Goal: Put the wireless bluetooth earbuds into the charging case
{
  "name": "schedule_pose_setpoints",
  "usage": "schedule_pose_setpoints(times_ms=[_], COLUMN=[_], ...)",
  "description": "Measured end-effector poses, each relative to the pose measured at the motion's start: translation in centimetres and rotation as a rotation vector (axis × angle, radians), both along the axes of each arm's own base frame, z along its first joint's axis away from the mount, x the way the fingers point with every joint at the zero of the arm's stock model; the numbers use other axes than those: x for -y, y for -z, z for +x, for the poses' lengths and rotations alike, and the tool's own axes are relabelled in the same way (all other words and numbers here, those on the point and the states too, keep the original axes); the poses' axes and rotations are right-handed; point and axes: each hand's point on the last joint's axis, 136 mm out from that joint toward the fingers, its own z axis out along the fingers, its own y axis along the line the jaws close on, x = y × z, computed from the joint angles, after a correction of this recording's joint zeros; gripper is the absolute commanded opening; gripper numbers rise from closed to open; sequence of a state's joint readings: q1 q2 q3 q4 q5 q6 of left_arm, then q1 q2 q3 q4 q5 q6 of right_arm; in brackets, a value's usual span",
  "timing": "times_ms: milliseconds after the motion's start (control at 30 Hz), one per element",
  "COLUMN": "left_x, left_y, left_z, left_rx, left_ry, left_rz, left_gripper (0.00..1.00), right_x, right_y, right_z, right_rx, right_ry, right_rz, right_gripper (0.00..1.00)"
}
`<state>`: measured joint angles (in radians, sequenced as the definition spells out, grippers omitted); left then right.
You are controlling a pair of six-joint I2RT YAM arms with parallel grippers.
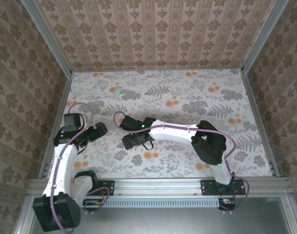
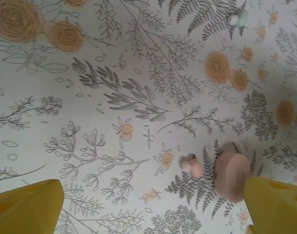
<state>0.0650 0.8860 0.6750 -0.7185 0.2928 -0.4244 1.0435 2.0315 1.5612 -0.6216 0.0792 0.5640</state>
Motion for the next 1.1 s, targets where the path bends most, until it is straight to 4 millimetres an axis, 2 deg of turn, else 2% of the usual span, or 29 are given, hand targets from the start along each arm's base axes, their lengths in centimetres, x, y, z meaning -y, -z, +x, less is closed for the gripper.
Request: schedule_pose_setpoints(times_ms=[333, 500, 767, 1100], left_x=[0.7, 0.8, 1.2, 1.7], left_y=[-0.7, -0.8, -0.9, -1.7], left_z=[0.2, 0.2, 0.2, 0.5], left_rx=[0.033, 0.036, 0.056, 0.107], left_ry=[0.021, 0.027, 0.039, 0.064], left_rz=[-0.034, -0.043, -0.060, -0.078], left_gripper=[0.95, 0.92, 0.90, 0.88], right_x=[-1.5, -1.8, -2.0, -0.5], right_y=[1.6, 2.7, 4.3, 4.5], right_z=[0.6, 0.8, 0.9, 1.3], right_rx=[-0.029, -0.037, -0.046, -0.016], right_ry=[-0.021, -0.034, -0.063, -0.125], right_rz=[-0.052, -0.076, -0.111, -0.147], right_gripper=[0.82, 0.78, 0.59, 0.36])
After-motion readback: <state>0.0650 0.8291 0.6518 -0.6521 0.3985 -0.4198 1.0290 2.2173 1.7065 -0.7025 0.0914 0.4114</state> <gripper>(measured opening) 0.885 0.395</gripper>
